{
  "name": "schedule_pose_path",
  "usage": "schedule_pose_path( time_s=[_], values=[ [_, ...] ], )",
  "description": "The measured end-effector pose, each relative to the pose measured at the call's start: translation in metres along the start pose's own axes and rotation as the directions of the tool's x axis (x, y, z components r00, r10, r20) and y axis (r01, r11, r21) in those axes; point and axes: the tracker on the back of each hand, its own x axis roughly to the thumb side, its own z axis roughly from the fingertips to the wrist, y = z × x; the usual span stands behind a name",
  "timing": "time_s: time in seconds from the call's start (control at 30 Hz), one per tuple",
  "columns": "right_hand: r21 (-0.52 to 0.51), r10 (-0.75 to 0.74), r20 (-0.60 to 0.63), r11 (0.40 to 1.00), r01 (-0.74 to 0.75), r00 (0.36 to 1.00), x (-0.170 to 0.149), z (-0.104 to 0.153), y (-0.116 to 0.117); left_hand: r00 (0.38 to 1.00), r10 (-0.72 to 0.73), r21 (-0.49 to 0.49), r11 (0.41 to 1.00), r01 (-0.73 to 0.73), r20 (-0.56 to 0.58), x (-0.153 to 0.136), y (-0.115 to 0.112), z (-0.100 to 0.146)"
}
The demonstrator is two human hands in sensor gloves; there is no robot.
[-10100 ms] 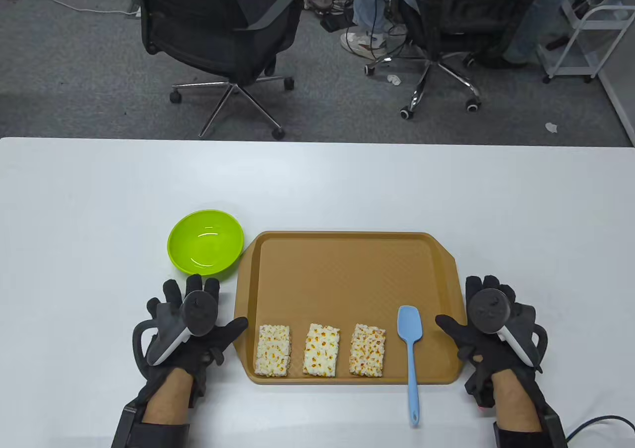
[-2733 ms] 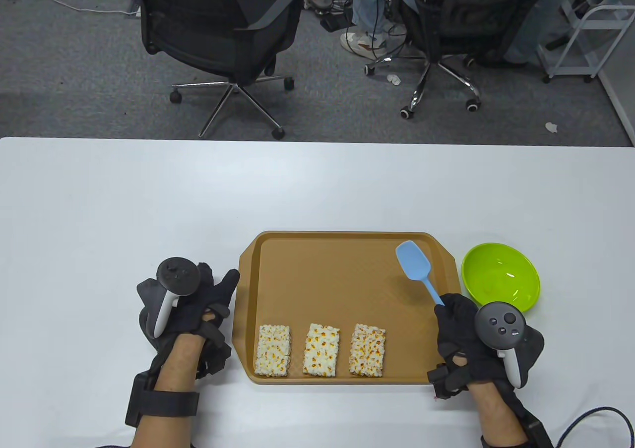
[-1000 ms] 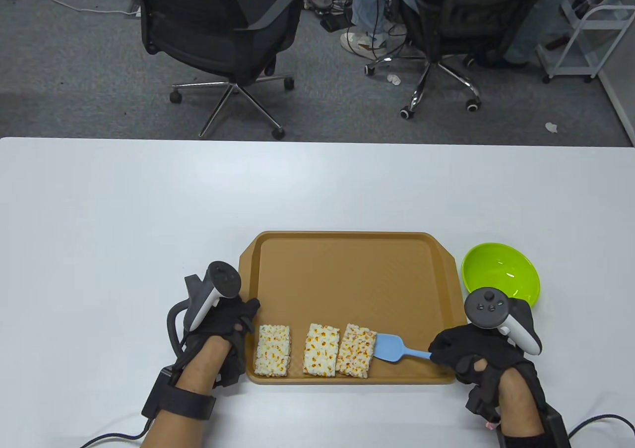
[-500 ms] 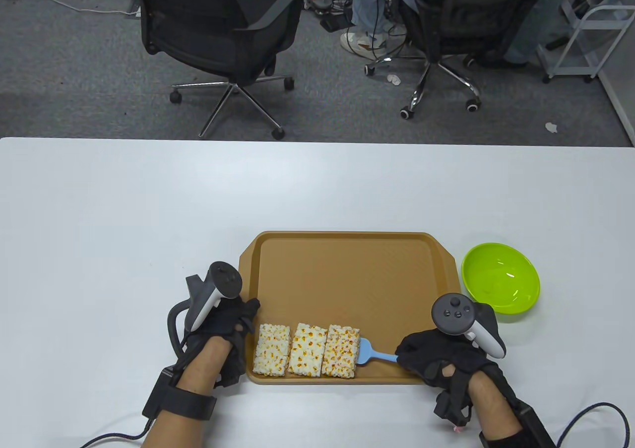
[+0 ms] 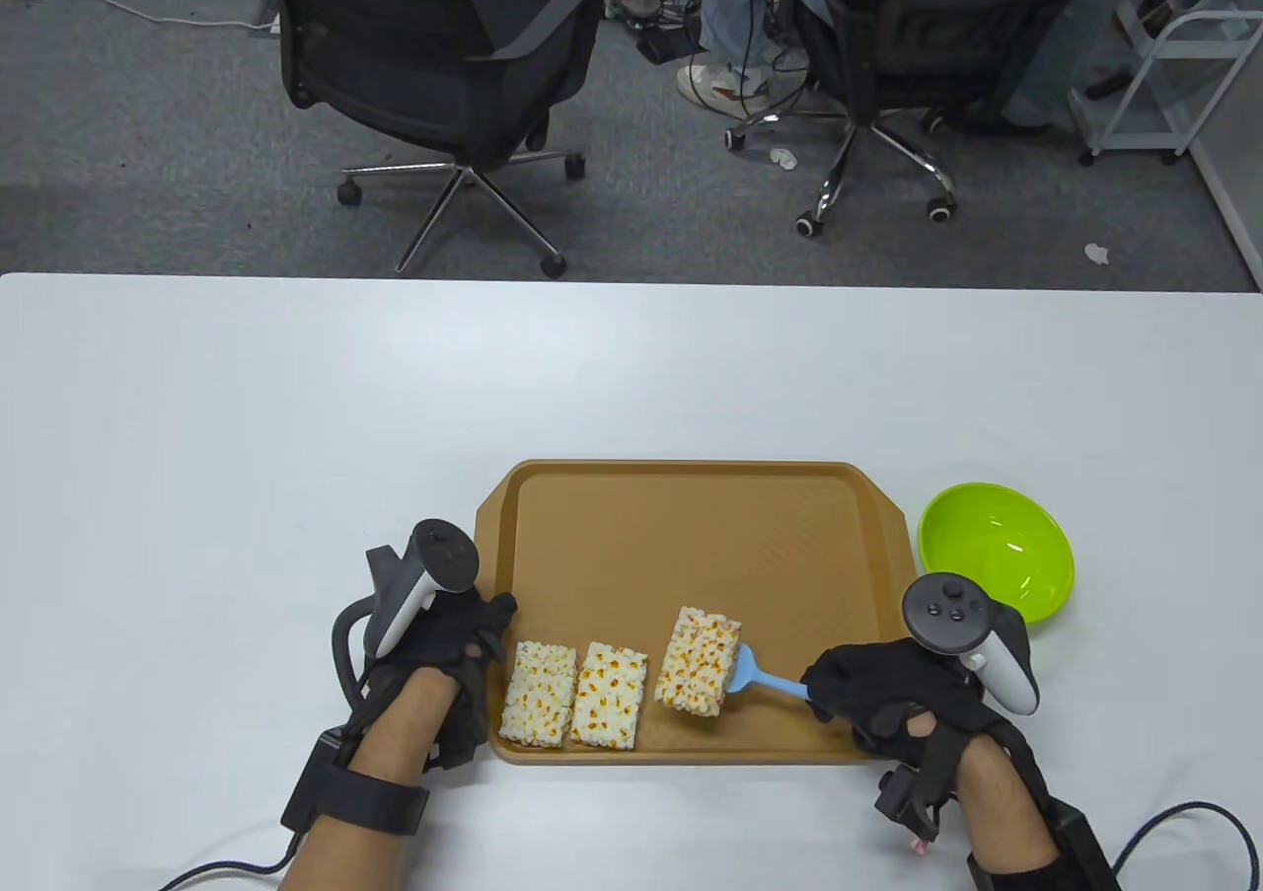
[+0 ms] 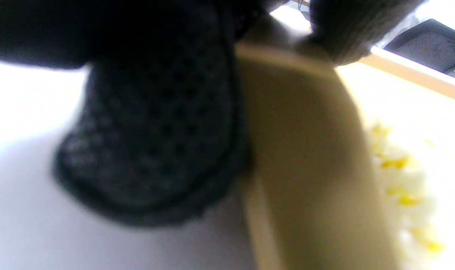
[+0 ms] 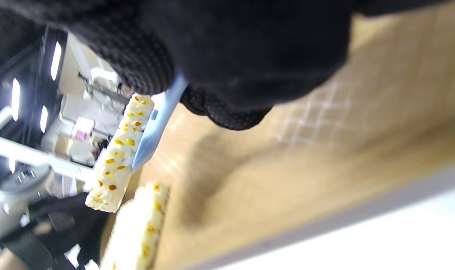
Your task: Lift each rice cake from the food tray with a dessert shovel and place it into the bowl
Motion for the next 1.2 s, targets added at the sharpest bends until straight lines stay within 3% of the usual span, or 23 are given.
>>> schedule_pose_path(
  time_s=[0.2,0.37,0.57,0.77,1.03,1.2],
  values=[
    [-0.208,-0.105,-0.036,0.973,0.095,0.994,-0.004,0.028,-0.038,1.000,0.000,0.000,1.000,0.000,0.000,0.000,0.000,0.000],
    [-0.375,-0.269,-0.120,0.904,0.207,0.956,-0.023,0.044,-0.064,1.000,0.005,-0.003,1.000,-0.005,0.001,0.000,0.000,0.000],
    [-0.543,-0.349,-0.219,0.819,0.183,0.911,-0.046,0.060,-0.087,1.000,0.009,-0.007,1.000,-0.009,0.001,0.000,0.000,0.000],
    [-0.646,-0.431,-0.272,0.744,0.169,0.860,-0.063,0.071,-0.100,1.000,0.010,-0.008,1.000,-0.010,0.002,0.000,0.000,0.000],
    [-0.694,-0.475,-0.382,0.714,0.093,0.793,-0.087,0.071,-0.109,1.000,0.013,-0.009,1.000,-0.013,0.003,-0.001,0.000,0.000],
    [-0.676,-0.443,-0.467,0.737,0.014,0.766,-0.093,0.065,-0.114,1.000,0.015,-0.011,1.000,-0.015,0.004,-0.001,0.000,0.000]
  ],
)
